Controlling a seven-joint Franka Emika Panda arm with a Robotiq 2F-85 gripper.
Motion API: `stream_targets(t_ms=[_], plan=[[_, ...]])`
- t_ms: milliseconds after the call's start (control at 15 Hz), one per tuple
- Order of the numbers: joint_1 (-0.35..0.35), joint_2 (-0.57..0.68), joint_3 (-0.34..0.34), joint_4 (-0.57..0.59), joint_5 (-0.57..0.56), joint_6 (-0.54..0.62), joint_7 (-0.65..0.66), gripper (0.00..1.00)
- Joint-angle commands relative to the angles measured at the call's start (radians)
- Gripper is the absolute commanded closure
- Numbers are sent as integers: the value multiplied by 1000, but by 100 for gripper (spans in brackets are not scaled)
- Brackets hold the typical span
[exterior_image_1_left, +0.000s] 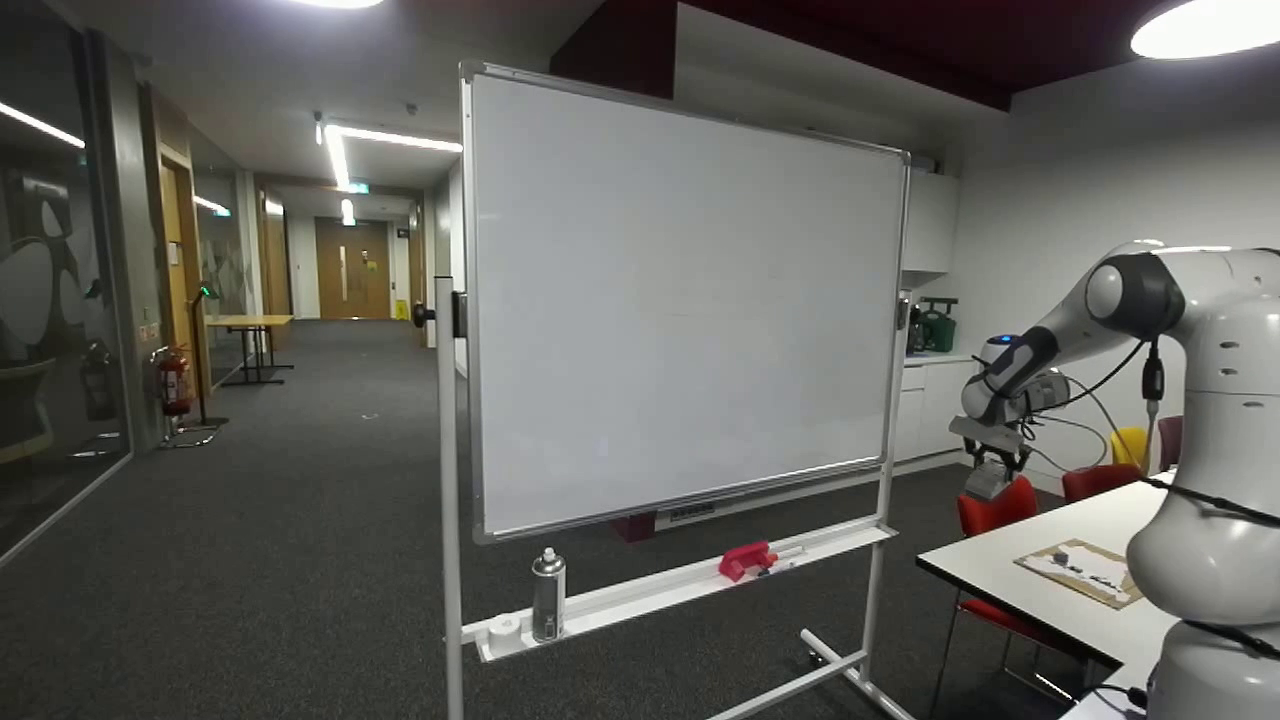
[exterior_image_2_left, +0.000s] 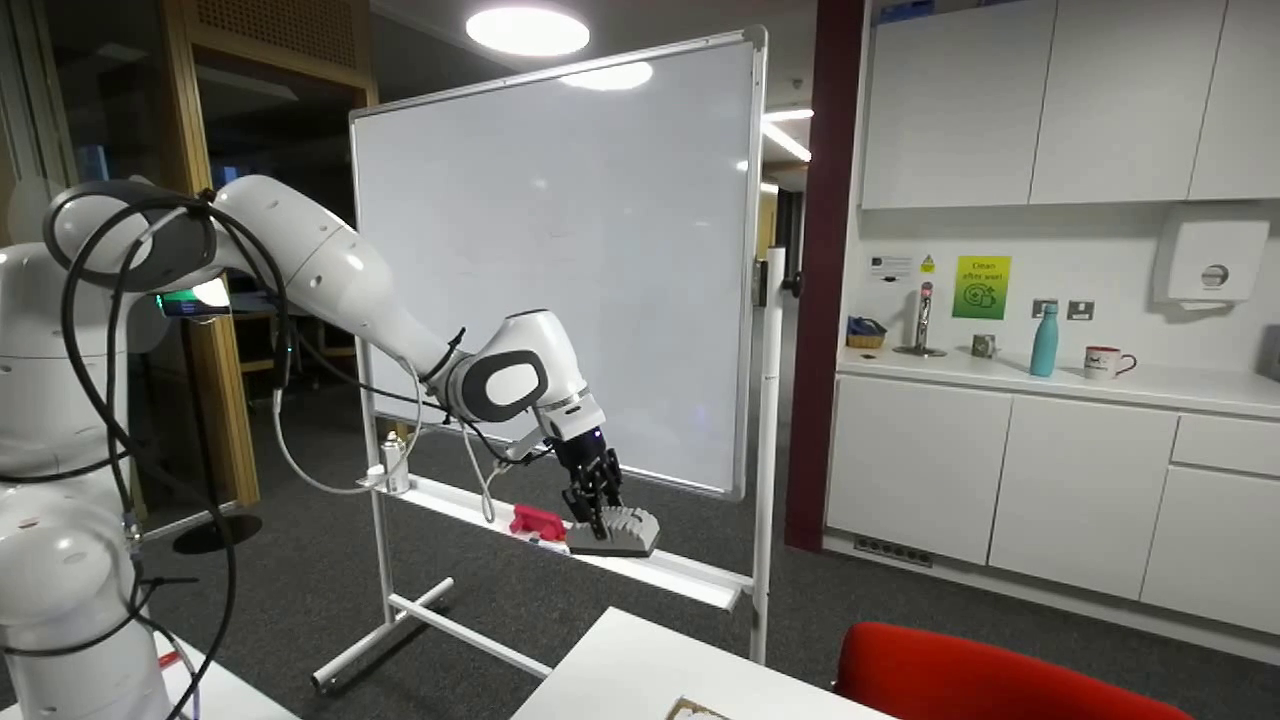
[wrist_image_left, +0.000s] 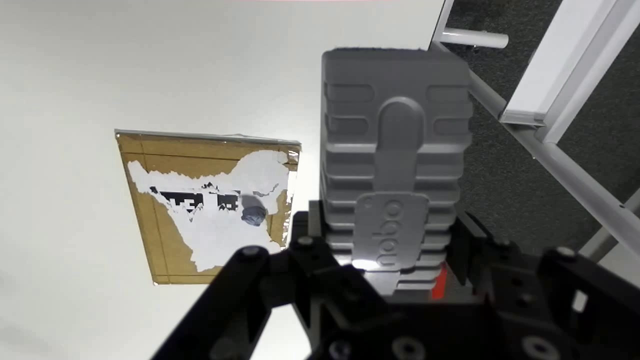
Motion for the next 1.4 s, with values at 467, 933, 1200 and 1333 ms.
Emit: stream_targets(t_ms=[467, 933, 1200, 1333], plan=[[71, 220, -82, 99, 29, -20, 40, 66], [82, 381, -76, 195, 157, -32, 17, 66], [93, 435, -81, 230, 202, -34, 11, 66], [94, 460, -79, 250, 221, -37, 10, 66]])
